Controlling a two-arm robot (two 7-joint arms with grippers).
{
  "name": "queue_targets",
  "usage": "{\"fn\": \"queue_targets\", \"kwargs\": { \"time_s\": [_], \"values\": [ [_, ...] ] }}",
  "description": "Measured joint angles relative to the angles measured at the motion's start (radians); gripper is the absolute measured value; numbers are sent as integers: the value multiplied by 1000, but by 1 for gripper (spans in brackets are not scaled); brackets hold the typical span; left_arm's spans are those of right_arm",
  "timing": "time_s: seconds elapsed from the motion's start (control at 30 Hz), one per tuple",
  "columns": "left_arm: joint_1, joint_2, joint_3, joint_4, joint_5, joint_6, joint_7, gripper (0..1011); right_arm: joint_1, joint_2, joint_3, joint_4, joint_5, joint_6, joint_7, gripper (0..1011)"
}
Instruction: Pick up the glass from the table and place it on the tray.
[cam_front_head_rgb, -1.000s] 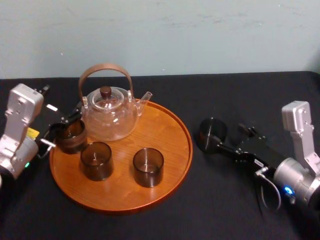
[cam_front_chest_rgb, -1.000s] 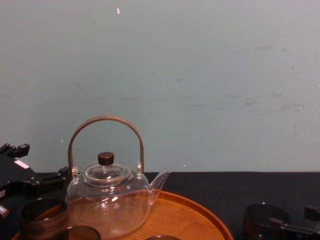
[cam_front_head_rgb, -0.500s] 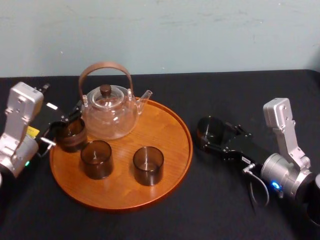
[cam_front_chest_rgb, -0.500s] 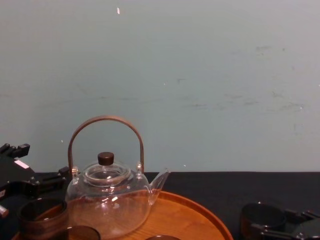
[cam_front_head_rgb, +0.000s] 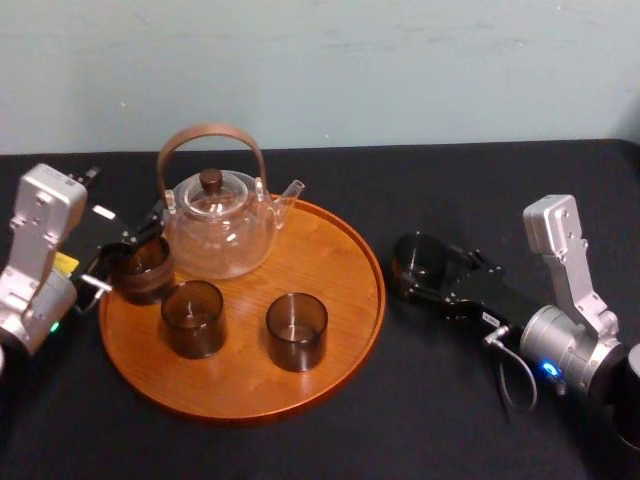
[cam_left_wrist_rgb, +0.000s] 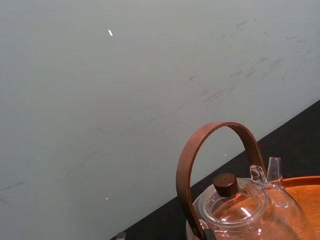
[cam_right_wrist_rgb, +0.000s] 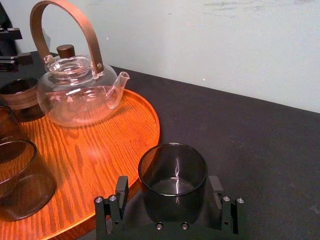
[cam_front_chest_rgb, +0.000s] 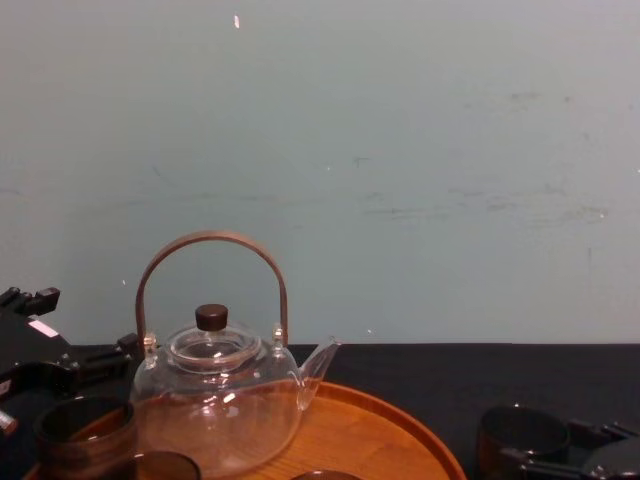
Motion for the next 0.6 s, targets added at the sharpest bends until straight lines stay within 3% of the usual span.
{"fn": "queue_targets", "kwargs": {
  "time_s": [0.6],
  "values": [
    [0,0,0,0,0,0,0,1001,61,-31,0,92,-6,-13,-1,1002]
  ]
}}
